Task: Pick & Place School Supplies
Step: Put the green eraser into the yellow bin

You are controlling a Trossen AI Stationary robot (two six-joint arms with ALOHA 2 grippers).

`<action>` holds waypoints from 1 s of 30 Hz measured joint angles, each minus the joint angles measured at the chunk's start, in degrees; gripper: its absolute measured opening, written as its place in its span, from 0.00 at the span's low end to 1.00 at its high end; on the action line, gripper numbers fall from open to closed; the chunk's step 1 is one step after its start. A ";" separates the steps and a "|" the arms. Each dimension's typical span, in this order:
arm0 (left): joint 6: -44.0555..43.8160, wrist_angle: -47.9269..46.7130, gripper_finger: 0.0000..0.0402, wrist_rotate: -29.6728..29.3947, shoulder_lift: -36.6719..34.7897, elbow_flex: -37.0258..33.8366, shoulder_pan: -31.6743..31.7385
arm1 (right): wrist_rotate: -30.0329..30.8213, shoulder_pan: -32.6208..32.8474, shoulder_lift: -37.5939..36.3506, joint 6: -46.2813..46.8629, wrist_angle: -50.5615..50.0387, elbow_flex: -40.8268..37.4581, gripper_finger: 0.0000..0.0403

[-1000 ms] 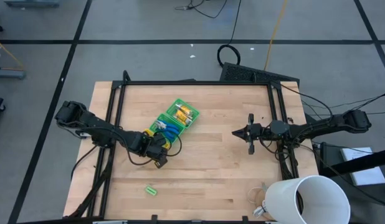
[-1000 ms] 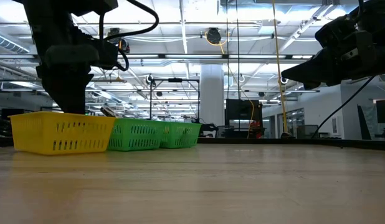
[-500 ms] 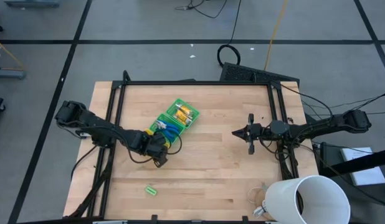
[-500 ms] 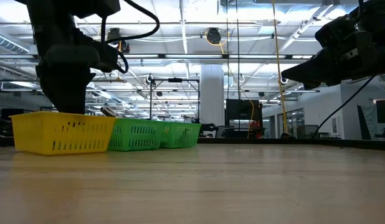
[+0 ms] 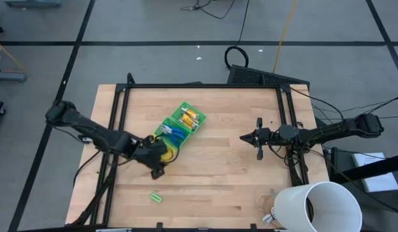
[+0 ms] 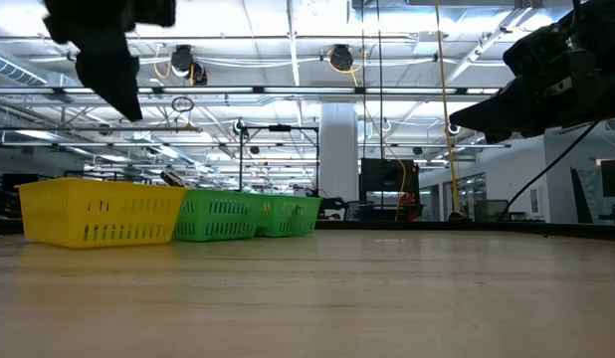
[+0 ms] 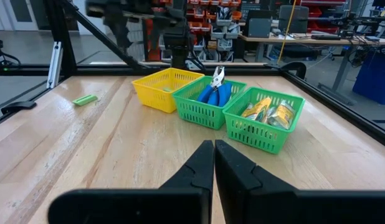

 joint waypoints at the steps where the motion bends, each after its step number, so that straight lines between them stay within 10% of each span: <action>1: 0.59 0.33 0.67 -0.47 -0.44 0.00 -1.07 | 0.00 0.00 0.00 0.00 0.00 -0.02 0.02; 14: 12.33 18.15 0.67 1.86 -0.52 0.02 -20.80 | 0.02 -0.02 0.00 0.00 0.02 -0.02 0.02; 22: 17.18 8.88 0.67 -11.78 5.65 -0.09 -33.95 | 0.02 -0.02 0.02 0.00 0.02 -0.02 0.02; 30: 15.48 9.41 0.67 -14.43 13.41 -0.09 -34.31 | 0.02 -0.02 0.02 0.02 0.02 0.00 0.02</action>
